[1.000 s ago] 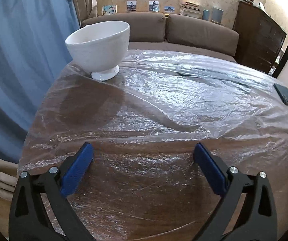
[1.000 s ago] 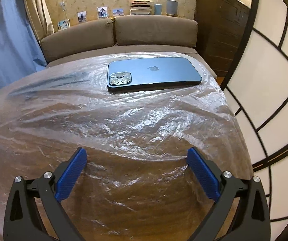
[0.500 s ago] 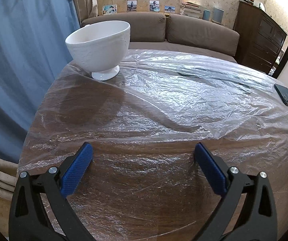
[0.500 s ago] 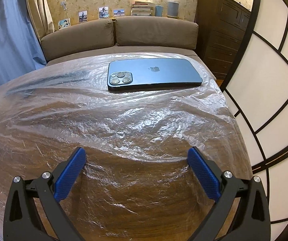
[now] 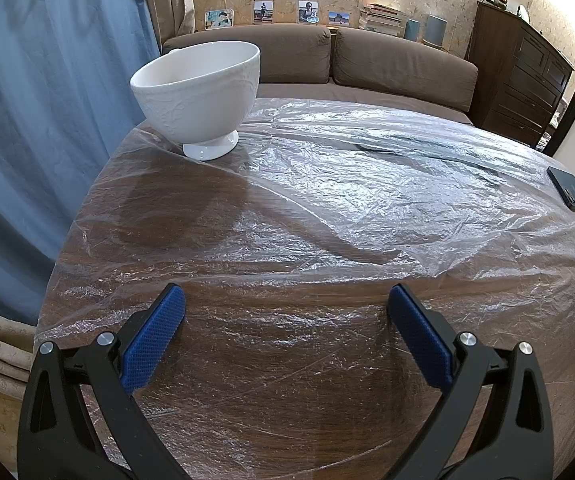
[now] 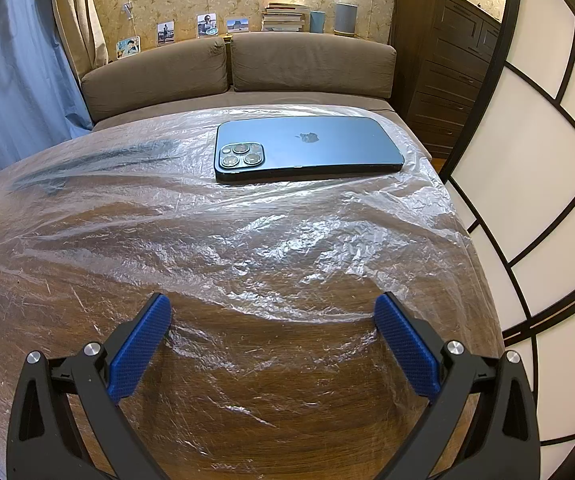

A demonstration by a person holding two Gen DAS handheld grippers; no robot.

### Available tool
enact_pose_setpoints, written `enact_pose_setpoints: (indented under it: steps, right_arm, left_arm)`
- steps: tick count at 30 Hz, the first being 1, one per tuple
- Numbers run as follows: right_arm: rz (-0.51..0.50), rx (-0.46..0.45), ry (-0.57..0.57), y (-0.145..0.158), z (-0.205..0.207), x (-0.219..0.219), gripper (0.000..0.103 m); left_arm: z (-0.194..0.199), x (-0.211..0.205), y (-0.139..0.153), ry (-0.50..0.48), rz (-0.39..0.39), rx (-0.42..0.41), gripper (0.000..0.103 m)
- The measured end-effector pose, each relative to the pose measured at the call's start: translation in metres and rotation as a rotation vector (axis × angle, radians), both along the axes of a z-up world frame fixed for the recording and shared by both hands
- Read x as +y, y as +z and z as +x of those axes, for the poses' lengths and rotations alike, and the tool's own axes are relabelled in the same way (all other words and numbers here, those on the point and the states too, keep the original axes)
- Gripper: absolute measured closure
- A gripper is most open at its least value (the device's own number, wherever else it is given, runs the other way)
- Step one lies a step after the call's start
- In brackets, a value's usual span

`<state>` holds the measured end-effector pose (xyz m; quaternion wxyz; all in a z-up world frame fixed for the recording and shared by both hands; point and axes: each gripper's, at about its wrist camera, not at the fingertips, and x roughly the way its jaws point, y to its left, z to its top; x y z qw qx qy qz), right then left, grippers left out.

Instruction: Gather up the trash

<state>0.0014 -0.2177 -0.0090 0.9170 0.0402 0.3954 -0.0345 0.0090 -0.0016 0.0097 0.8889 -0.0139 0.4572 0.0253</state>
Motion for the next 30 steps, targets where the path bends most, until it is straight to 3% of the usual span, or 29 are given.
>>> enact_pose_setpoints:
  steps: [30]
  right_arm:
    - [0.0,0.0,0.0,-0.0008,-0.0022,0.0019,0.004]
  left_arm:
    - [0.0013,0.0006,-0.0055,-0.001,-0.001,0.0,0.001]
